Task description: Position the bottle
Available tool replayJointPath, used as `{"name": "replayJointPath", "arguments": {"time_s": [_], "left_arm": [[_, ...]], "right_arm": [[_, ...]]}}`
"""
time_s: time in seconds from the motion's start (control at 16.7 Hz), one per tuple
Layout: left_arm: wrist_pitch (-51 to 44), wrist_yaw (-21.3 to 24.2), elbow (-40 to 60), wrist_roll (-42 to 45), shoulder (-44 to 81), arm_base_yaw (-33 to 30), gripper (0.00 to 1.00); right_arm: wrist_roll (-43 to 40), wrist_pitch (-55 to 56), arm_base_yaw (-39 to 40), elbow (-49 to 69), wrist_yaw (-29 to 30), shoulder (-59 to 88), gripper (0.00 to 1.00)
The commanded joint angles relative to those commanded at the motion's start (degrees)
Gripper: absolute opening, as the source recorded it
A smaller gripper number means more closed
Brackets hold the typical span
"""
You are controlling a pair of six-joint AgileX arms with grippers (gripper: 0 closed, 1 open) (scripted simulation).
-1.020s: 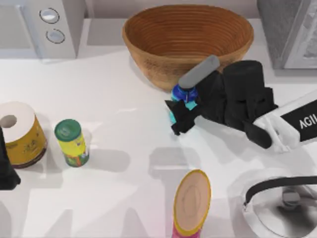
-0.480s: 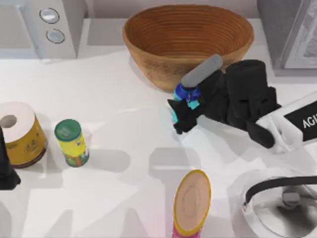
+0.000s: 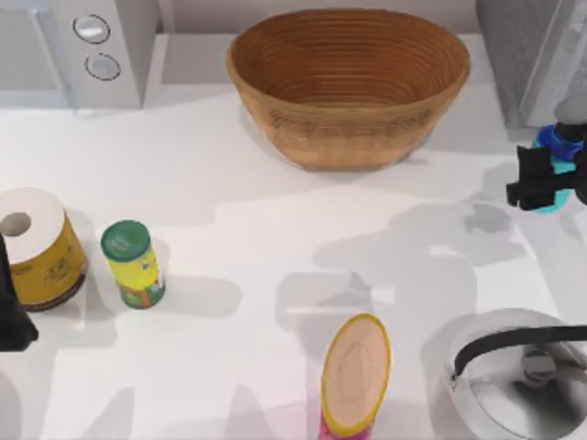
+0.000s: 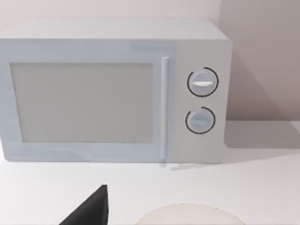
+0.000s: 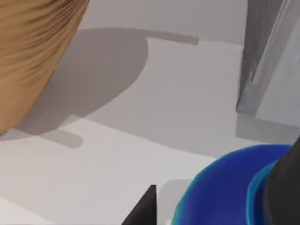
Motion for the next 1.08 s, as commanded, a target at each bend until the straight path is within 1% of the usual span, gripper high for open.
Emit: {"name": "replayJointPath", "arguments": {"time_s": [0.12,0.3,0.6,0.72,1.08], "left_arm": [[0.00,0.00,0.00,0.00,0.00,0.00,1.00],[0.00,0.00,0.00,0.00,0.00,0.00,1.00],[0.00,0.00,0.00,0.00,0.00,0.00,1.00],[0.00,0.00,0.00,0.00,0.00,0.00,1.00],[0.00,0.00,0.00,0.00,0.00,0.00,1.00]], "right_arm": [[1.19,-1.22,-5.55,-4.89,1.84,-6.05,0.00],[1.80,-2.07,-9.84,-9.07,4.01,-10.82,0.00],[1.81,-1.94,-9.97,-9.26,4.17,-10.79,0.00],[1.76,-0.12,-9.96,-8.61,4.27,-9.23,0.00],[1.80,8.07,-9.98,-6.03,4.69,3.42,0.00]]}}
